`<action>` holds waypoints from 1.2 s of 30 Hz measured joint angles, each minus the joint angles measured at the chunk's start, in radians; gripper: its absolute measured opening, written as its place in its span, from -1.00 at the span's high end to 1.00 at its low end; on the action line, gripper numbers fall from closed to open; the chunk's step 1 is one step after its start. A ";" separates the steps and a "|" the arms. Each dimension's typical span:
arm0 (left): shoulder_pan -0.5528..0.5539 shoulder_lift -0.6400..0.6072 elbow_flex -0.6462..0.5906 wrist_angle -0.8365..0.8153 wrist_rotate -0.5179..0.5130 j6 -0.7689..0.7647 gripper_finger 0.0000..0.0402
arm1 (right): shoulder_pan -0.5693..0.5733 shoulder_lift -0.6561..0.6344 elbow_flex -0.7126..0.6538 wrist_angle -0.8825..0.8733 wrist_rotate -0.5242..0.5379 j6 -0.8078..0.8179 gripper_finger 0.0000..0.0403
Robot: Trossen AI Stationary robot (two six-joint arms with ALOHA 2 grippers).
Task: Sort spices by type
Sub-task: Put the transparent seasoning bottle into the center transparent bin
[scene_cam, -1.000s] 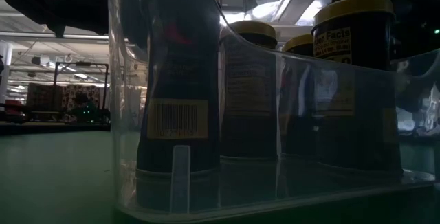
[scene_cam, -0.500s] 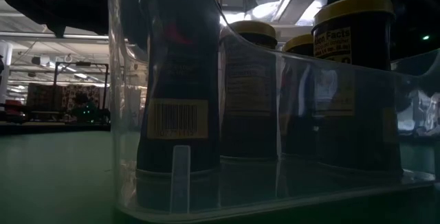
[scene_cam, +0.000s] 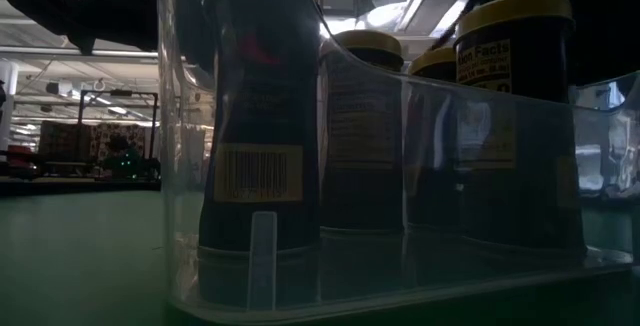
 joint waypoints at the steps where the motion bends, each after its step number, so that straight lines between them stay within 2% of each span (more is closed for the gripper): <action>1: 0.000 0.000 0.000 0.000 0.000 0.000 -0.56 | 0.009 -0.011 0.013 -0.024 0.029 0.003 -0.78; 8: 0.000 0.000 0.000 -0.012 0.000 0.011 -0.56 | 0.110 -0.100 0.031 -0.115 0.243 0.155 -0.78; 14: 0.000 0.000 0.000 -0.015 0.000 0.002 -0.56 | 0.247 -0.116 0.031 -0.097 0.292 0.353 -0.78; 21: 0.000 0.000 0.000 -0.015 0.000 -0.006 -0.56 | 0.377 -0.125 0.031 -0.059 0.464 0.595 -0.78; 25: 0.000 0.000 0.000 -0.012 0.000 -0.011 -0.56 | 0.422 -0.121 0.031 -0.052 0.520 0.646 -0.78; 32: 0.000 0.000 0.000 -0.010 0.000 -0.014 -0.56 | 0.418 -0.115 0.031 -0.001 0.568 0.659 -0.78; 36: 0.000 0.000 0.000 -0.010 0.000 -0.011 -0.56 | 0.418 -0.110 0.031 -0.038 0.578 0.670 -0.78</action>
